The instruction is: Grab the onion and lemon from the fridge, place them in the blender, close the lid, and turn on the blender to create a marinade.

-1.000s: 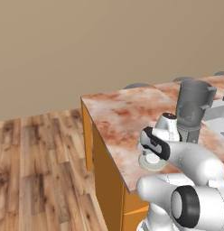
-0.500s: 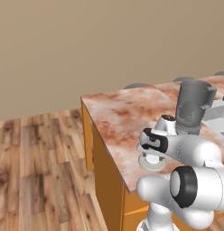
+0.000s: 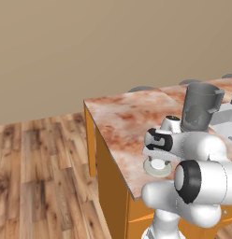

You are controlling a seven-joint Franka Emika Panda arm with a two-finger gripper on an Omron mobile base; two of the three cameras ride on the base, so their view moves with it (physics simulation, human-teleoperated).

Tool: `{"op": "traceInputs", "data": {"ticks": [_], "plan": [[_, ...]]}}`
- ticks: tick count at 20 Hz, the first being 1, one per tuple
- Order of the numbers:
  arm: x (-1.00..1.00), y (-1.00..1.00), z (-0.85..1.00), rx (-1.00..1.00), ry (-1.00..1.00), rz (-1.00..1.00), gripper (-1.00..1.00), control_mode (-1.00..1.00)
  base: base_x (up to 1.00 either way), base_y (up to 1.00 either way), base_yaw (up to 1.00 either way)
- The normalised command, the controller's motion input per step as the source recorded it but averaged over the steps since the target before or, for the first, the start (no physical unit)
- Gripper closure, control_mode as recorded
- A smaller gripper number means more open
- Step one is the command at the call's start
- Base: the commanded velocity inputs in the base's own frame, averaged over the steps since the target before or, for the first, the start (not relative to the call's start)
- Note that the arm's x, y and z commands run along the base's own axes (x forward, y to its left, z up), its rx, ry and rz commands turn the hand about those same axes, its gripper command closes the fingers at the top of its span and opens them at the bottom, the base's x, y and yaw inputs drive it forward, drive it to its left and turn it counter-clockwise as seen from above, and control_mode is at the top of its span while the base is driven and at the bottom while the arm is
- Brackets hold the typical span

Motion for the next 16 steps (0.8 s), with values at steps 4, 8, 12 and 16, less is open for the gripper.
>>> {"op": "traceInputs", "data": {"ticks": [4, 8, 12, 16], "plan": [[-0.61, 0.0, -0.23, 0.0, -0.03, 0.0, -1.0, -1.0, 0.0, 0.0, 0.0], [-0.55, 0.0, -0.31, 0.0, -0.02, 0.0, -1.0, -1.0, 0.0, 0.0, 0.0], [-0.16, 0.01, -0.31, 0.0, -0.01, 0.0, -1.0, -1.0, 0.0, 0.0, 0.0], [0.0, 0.06, -0.1, 0.0, -0.04, 0.0, -1.0, -1.0, 0.0, 0.0, 0.0]]}}
